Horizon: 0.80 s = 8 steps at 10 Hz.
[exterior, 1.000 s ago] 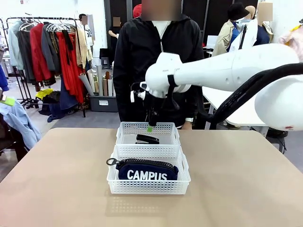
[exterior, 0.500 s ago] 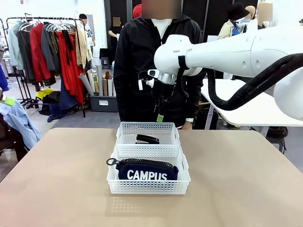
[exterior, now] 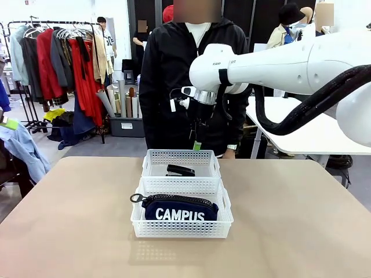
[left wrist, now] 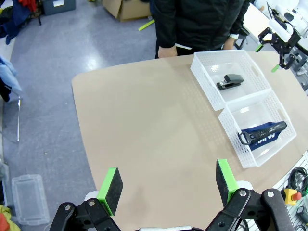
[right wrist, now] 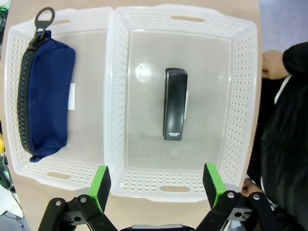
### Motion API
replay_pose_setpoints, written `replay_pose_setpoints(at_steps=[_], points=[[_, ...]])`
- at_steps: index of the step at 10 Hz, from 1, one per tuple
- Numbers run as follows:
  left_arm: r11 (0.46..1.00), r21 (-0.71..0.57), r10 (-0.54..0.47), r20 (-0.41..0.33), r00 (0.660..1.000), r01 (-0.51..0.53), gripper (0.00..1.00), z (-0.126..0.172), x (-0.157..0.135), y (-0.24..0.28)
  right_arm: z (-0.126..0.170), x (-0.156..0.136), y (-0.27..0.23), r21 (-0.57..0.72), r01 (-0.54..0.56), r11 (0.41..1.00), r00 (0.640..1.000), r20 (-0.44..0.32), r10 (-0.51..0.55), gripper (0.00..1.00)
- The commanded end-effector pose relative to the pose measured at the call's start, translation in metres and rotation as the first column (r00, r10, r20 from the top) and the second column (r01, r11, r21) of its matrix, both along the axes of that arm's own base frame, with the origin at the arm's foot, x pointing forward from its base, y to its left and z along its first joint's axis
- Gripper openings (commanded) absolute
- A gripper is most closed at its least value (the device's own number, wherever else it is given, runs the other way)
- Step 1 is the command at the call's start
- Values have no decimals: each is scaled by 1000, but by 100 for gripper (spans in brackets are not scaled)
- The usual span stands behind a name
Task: Distribute items into two baskets.
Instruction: Place the picked Stapler into the Organizing basket as instructed by the person.
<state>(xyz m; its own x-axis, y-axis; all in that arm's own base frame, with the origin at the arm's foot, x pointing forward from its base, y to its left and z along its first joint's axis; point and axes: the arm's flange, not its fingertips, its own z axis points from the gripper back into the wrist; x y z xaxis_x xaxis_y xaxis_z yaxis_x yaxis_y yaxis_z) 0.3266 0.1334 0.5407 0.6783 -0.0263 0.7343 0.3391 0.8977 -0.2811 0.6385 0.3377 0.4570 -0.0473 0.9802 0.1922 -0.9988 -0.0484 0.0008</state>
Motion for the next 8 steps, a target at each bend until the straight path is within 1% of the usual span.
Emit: replay_pose_setpoints(at_steps=[1, 6, 7, 8], points=[[1000, -11, 0, 0, 1000, 0, 100, 1, 0, -2, 4, 2, 3, 6, 10, 1000, 1000, 11, -10, 100], [1000, -11, 0, 0, 1000, 0, 100, 1, 0, -2, 4, 2, 3, 6, 10, 1000, 1000, 11, -10, 100], [1000, -11, 0, 0, 1000, 0, 100, 1, 0, -2, 0, 0, 0, 0, 0, 1000, 1000, 1, 0, 100], [1000, -11, 0, 0, 1000, 0, 100, 1, 0, -2, 26, -4, -29, 30, 94, 995, 995, 22, -95, 100]])
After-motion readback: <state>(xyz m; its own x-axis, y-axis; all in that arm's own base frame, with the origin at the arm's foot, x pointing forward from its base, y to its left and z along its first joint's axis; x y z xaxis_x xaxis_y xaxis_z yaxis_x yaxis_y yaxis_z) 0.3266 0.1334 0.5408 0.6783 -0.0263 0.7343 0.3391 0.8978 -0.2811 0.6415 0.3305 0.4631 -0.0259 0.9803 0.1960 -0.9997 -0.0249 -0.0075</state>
